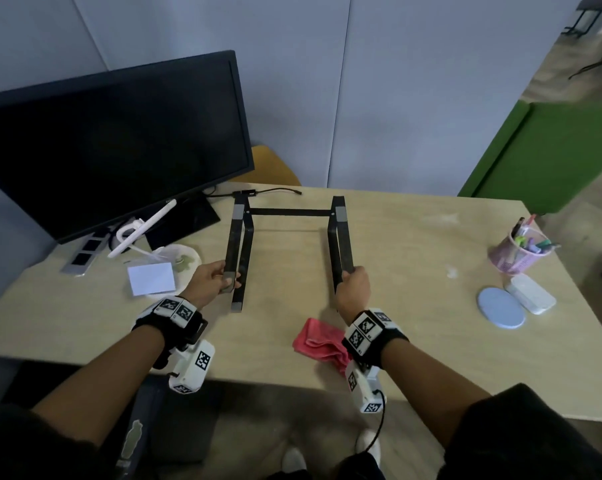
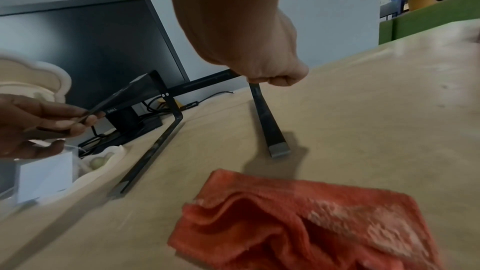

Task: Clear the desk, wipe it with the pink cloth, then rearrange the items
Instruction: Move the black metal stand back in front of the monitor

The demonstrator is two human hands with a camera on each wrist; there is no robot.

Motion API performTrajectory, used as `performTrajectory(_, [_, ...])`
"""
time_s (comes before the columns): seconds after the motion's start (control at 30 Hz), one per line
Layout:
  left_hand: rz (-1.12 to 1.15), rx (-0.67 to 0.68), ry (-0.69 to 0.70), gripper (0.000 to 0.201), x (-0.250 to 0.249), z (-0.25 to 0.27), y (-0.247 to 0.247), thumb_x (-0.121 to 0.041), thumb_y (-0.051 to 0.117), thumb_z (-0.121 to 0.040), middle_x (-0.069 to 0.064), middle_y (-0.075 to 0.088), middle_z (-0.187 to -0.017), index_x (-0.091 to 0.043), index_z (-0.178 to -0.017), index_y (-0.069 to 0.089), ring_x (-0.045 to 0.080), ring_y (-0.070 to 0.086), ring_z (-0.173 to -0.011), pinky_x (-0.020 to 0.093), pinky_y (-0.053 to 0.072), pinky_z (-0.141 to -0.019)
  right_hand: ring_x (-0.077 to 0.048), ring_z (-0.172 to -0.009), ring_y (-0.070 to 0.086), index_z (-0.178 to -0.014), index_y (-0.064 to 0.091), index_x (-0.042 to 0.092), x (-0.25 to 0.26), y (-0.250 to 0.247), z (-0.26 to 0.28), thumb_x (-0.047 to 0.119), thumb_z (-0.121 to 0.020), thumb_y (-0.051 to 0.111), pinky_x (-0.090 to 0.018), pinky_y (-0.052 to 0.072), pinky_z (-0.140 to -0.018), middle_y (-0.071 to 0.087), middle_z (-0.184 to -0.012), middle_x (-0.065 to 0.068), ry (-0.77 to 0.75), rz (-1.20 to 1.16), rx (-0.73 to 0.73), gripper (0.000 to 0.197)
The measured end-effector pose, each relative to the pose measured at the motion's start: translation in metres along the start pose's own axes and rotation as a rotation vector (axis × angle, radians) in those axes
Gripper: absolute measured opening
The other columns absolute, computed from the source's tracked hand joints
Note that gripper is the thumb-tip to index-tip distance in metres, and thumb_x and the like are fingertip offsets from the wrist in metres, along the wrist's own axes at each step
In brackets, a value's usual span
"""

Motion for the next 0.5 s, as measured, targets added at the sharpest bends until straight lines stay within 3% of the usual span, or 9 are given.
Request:
performTrajectory(0.17, [-0.021, 0.018, -0.018, 0.038, 0.013, 0.002, 0.008, 0.018, 0.038, -0.09, 0.018, 0.056, -0.103, 0.01, -0.125, 0.05, -0.004, 0.066, -0.059, 0.007, 0.05, -0.055, -0.038, -0.099, 0.056, -0.108, 0.05, -0.006, -0.012, 0.004, 0.005, 0.009, -0.095, 0.043, -0.042, 0.045, -0.081, 0.059, -0.109, -0.023, 0.017, -0.015, -0.001, 0.022])
performTrajectory(0.23, [-0.041, 0.026, -0.014, 0.037, 0.014, 0.002, 0.009, 0.017, 0.038, -0.09, 0.017, 0.056, -0.103, 0.009, -0.124, 0.05, 0.002, 0.066, -0.065, 0.008, 0.05, -0.056, -0.037, -0.099, 0.057, -0.109, 0.051, -0.006, -0.01, 0.003, 0.005, 0.01, -0.095, 0.043, -0.042, 0.046, -0.082, 0.059, -0.11, -0.022, 0.008, -0.013, 0.01, 0.023])
performTrajectory(0.33, [-0.094, 0.009, -0.01, 0.037, 0.006, 0.001, 0.008, 0.019, 0.039, -0.088, 0.017, 0.057, -0.101, 0.009, -0.121, 0.051, 0.007, 0.062, -0.071, 0.009, 0.049, -0.054, -0.035, -0.1, 0.056, -0.109, 0.052, -0.002, -0.009, 0.0, 0.005, 0.015, -0.095, 0.042, -0.046, 0.045, -0.09, 0.059, -0.11, -0.017, -0.009, 0.009, 0.041, 0.024])
performTrajectory(0.37, [-0.136, -0.001, -0.003, 0.04, 0.003, 0.0, 0.007, 0.02, 0.041, -0.085, 0.016, 0.058, -0.102, 0.007, -0.121, 0.051, 0.007, 0.062, -0.072, 0.013, 0.049, -0.056, -0.033, -0.1, 0.057, -0.109, 0.052, 0.002, -0.009, -0.001, 0.004, 0.018, -0.095, 0.043, -0.048, 0.043, -0.094, 0.06, -0.109, -0.014, -0.012, 0.021, 0.055, 0.024])
performTrajectory(0.43, [-0.215, -0.027, 0.006, 0.054, -0.003, -0.007, 0.006, 0.02, 0.045, -0.079, 0.017, 0.055, -0.115, 0.001, -0.13, 0.046, 0.02, 0.061, -0.089, 0.026, 0.05, -0.066, -0.031, -0.096, 0.059, -0.107, 0.055, 0.006, -0.01, -0.003, 0.001, 0.024, -0.094, 0.046, -0.049, 0.044, -0.093, 0.063, -0.105, -0.011, -0.06, 0.025, 0.082, 0.024])
performTrajectory(0.5, [-0.327, -0.13, 0.037, 0.064, -0.015, -0.013, 0.001, 0.015, 0.051, -0.075, 0.019, 0.046, -0.128, -0.005, -0.135, 0.039, 0.034, 0.051, -0.112, 0.039, 0.05, -0.083, -0.029, -0.09, 0.061, -0.102, 0.058, 0.004, -0.006, -0.009, -0.002, 0.026, -0.093, 0.05, -0.037, 0.048, -0.08, 0.065, -0.098, -0.012, -0.151, 0.029, 0.103, 0.025])
Point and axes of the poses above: each hand's wrist, its own z-axis away from the middle knuckle, its own y-axis out of the palm, x = y × z, the point moved 10 cm from there along -z, towards the middle knuckle
